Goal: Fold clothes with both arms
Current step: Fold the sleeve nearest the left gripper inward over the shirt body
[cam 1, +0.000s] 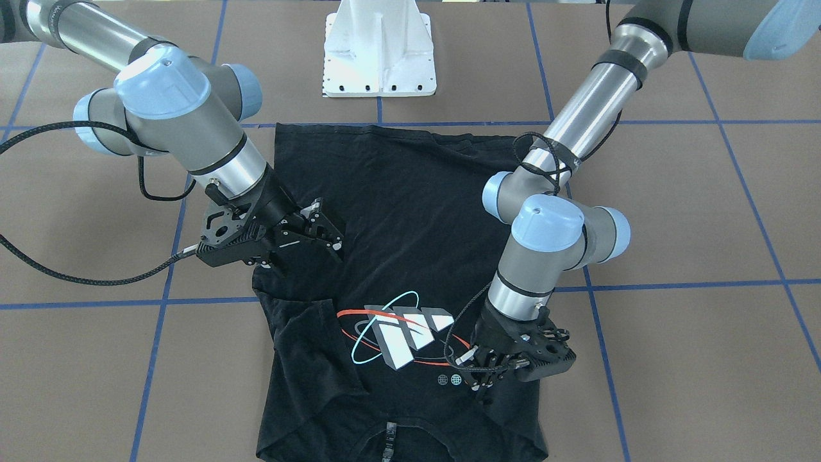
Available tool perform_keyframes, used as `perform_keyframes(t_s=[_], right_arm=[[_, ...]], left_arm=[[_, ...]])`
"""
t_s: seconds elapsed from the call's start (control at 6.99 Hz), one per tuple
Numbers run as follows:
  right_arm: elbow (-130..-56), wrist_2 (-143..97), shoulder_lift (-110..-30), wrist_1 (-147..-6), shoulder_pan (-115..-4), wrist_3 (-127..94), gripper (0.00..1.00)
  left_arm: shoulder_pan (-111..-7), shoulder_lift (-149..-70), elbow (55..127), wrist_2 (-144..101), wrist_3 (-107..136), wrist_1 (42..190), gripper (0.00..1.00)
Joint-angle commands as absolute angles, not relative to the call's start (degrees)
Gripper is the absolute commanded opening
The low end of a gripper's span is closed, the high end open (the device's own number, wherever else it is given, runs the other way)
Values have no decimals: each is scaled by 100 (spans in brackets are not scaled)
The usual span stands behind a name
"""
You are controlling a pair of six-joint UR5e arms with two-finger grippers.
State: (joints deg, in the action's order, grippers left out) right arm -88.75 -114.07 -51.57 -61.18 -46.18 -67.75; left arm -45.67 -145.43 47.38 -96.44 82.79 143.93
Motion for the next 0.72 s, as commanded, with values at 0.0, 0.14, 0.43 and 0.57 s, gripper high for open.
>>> perform_keyframes(t_s=[0.0,0.14,0.43,0.57], right_arm=[[-8912,-11557,-5221,-6108,-4702,-6768,100],[-8912,-11558,-5264,-6100,-4702,-6768,100],[-8947,-11549,-5282,-6108,-4693,-6776,100],[-8947,-11549,-5282,-6108,-4693,-6768,100]], left_arm=[[-4412,-14748,4676,-9615,8499,14396,0],[-4403,-14748,4676,-9615,8499,14396,0],[-4421,-14661,4693,-9624,8490,14510,100],[-4456,-14625,4693,-9624,8490,14728,100]])
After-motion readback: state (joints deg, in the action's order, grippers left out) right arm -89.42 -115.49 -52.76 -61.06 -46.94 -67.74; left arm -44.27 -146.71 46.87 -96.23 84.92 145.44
